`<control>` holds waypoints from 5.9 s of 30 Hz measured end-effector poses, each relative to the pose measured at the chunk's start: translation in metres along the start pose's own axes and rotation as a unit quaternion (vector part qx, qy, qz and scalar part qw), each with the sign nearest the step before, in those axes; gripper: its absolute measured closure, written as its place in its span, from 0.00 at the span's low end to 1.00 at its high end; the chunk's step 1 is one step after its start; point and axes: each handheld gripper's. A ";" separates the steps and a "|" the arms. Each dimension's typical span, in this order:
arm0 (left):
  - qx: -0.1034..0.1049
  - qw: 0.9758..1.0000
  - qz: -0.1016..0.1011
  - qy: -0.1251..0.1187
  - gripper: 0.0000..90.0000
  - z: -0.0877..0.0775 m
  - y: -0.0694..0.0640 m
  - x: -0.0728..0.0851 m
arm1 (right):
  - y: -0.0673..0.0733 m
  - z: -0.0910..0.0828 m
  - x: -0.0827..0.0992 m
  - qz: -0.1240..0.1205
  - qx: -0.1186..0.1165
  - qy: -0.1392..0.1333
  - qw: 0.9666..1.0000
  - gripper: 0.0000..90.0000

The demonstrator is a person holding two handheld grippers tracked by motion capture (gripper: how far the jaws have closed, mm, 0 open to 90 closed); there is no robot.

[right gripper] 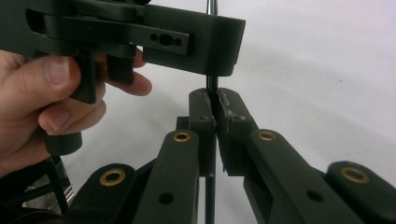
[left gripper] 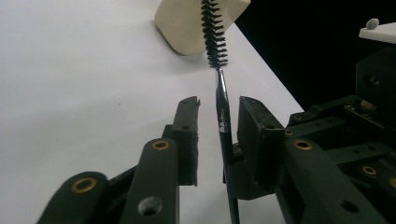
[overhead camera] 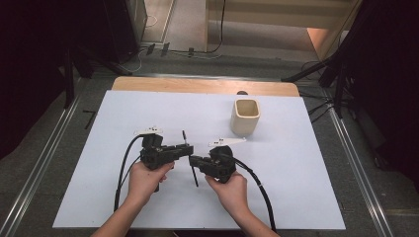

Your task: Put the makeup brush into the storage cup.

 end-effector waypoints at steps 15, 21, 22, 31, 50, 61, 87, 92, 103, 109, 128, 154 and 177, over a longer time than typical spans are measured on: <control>0.016 1.000 -0.017 0.004 0.94 0.002 0.002 0.002 | -0.001 0.003 0.001 0.008 -0.007 0.001 1.000 0.96; 0.023 0.999 -0.025 0.003 0.94 0.001 0.004 0.002 | 0.000 0.003 0.001 0.009 -0.007 0.001 1.000 0.96; 0.023 0.999 -0.026 0.004 0.95 0.001 0.004 0.001 | 0.000 0.003 0.001 0.010 -0.008 0.001 1.000 0.96; 0.020 1.000 -0.014 0.008 0.94 -0.001 0.005 -0.001 | 0.004 0.005 0.003 -0.038 -0.001 -0.001 0.999 0.57; 0.018 1.000 -0.001 0.019 0.94 -0.004 0.009 -0.002 | -0.002 -0.017 0.001 -0.081 -0.032 0.026 0.996 0.17; 0.042 0.999 0.018 0.025 0.94 -0.006 0.010 -0.003 | -0.005 -0.024 0.010 -0.084 -0.063 0.024 0.994 0.22; 0.129 0.990 0.048 0.032 0.94 -0.005 0.006 -0.005 | -0.024 0.004 0.010 -0.071 -0.155 0.012 0.985 0.36; 0.138 0.988 0.053 0.032 0.94 -0.003 0.005 -0.004 | -0.026 0.007 0.009 -0.061 -0.172 0.013 0.983 0.42; 0.141 0.988 0.054 0.032 0.94 -0.002 0.005 -0.004 | -0.024 0.011 0.012 -0.045 -0.175 0.008 0.984 0.67; 0.141 0.988 0.054 0.034 0.94 -0.001 0.004 -0.003 | -0.023 0.010 0.012 -0.042 -0.171 0.004 0.984 0.80; 0.135 0.988 0.062 0.033 0.93 -0.001 0.004 -0.003 | -0.024 0.010 0.011 -0.022 -0.167 0.009 0.986 0.95; 0.079 0.991 0.108 0.016 0.55 -0.013 0.000 -0.006 | -0.029 0.007 0.008 -0.009 -0.151 0.015 0.988 0.95; 0.021 0.990 0.137 0.026 0.54 -0.031 0.006 -0.003 | -0.037 0.002 0.006 -0.003 -0.125 0.006 0.992 0.95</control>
Point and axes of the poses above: each handheld gripper's, and its own axes: z roughly forward along the jaws, x roughly out of its underside, y roughly to its left, and after that the axes turned 7 degrees about z, right-handed
